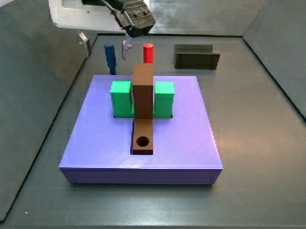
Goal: Pick up the blue object. Move up. Move to above the board. Insert the blue object.
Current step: Pick up the blue object.
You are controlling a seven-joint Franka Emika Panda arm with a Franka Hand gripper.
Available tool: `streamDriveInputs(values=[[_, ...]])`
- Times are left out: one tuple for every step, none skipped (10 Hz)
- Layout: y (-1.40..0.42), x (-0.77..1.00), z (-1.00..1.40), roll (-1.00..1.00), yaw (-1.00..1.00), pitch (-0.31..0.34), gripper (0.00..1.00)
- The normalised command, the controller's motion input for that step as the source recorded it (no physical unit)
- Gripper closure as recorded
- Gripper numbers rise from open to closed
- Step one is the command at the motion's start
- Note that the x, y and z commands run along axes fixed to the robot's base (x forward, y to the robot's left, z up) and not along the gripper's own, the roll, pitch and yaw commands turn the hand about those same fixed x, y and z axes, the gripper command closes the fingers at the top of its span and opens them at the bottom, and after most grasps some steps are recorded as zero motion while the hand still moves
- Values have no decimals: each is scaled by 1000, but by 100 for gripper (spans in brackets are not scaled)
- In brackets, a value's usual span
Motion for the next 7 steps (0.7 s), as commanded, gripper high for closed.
streamDriveInputs(values=[[-183, 60, 0, 34, -89, 11, 0], [51, 0, -26, 51, -51, 0, 0], [186, 0, -20, 16, 0, 1, 0], [191, 0, -11, 3, 0, 4, 0], [169, 0, 0, 0, 0, 4, 0], [0, 29, 0, 0, 0, 4, 0], [-31, 49, 0, 0, 0, 0, 0]])
